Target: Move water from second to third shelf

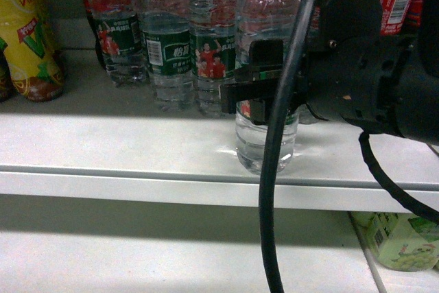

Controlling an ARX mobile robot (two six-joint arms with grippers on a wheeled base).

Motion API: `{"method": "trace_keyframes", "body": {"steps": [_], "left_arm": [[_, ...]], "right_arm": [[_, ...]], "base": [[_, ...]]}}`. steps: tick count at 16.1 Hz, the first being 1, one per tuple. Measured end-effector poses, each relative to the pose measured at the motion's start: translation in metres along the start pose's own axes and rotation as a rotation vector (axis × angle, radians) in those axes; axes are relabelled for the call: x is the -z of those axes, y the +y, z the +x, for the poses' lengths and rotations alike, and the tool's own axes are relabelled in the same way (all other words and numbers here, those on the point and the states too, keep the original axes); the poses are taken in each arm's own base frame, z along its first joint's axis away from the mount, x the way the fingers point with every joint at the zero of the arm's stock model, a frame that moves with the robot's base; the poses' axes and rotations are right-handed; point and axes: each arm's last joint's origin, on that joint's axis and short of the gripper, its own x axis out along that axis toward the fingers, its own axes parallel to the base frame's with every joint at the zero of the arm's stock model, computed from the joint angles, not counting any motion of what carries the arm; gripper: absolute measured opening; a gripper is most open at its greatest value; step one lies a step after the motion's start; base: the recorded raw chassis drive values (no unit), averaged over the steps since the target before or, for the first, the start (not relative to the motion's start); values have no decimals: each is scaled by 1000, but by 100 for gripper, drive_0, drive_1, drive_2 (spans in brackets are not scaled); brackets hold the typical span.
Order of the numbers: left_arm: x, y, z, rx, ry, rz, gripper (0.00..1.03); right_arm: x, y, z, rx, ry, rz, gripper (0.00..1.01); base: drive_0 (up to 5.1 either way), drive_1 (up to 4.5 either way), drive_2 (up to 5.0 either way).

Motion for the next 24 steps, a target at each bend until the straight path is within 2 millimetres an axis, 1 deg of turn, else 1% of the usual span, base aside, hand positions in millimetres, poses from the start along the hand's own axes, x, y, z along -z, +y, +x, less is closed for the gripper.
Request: {"method": "trace_keyframes", "body": {"steps": [2, 7, 12, 15, 16, 17, 18, 22, 24], "left_arm": [[0, 0, 0, 0, 0, 0, 98], [0, 0, 0, 0, 0, 0, 98], [0, 0, 0, 0, 0, 0, 98], [0, 0, 0, 0, 0, 0, 98], [0, 0, 0, 0, 0, 0, 98], [0, 0, 0, 0, 0, 0, 98], [0, 0, 0, 0, 0, 0, 98], [0, 0, 0, 0, 0, 0, 98], [0, 0, 0, 0, 0, 0, 98]], "right_arm": [[5, -1, -15, 4, -1, 1, 44], [11, -12, -54, 48, -7, 15, 44], [7, -29, -91, 128, -48, 32, 44], [11, -35, -113, 172, -47, 48, 44], [10, -37, -126, 180, -50, 53, 44], [9, -39, -150, 202, -75, 58, 44], [10, -40, -159, 217, -80, 62, 44], [12, -42, -185, 261, -99, 72, 44], [9, -42, -193, 276, -117, 71, 44]], "base": [[0, 0, 0], [0, 0, 0], [0, 0, 0], [0, 0, 0], [0, 0, 0], [0, 0, 0], [0, 0, 0], [0, 0, 0], [0, 0, 0]]}}
